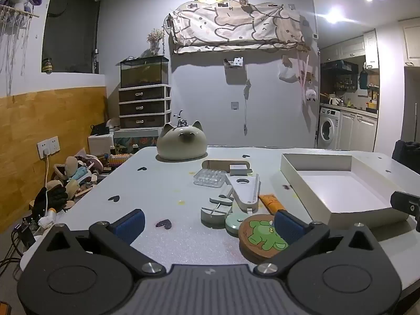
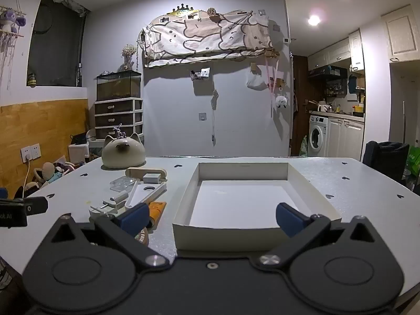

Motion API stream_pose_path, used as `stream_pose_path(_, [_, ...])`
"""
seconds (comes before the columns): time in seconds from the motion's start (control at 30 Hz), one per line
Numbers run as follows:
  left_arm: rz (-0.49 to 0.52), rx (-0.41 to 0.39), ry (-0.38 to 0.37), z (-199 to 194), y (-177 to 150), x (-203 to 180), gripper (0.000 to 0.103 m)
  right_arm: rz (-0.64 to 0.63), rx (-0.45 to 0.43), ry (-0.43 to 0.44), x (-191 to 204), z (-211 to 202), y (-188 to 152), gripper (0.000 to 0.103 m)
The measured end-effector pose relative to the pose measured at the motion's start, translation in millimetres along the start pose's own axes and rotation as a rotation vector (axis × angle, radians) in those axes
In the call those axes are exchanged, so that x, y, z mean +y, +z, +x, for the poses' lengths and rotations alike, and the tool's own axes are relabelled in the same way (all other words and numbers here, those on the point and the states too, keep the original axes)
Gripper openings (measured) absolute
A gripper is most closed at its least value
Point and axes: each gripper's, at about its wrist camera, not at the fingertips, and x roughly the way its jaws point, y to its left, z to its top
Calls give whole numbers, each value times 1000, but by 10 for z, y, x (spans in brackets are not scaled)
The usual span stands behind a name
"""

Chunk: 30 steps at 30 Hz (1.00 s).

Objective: Organize rigid objects

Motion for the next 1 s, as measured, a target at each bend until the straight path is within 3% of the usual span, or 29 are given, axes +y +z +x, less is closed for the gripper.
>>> stream_pose_path(1.0, [0, 12, 0, -7, -20, -29, 103, 3, 6, 3, 6, 16, 6, 103])
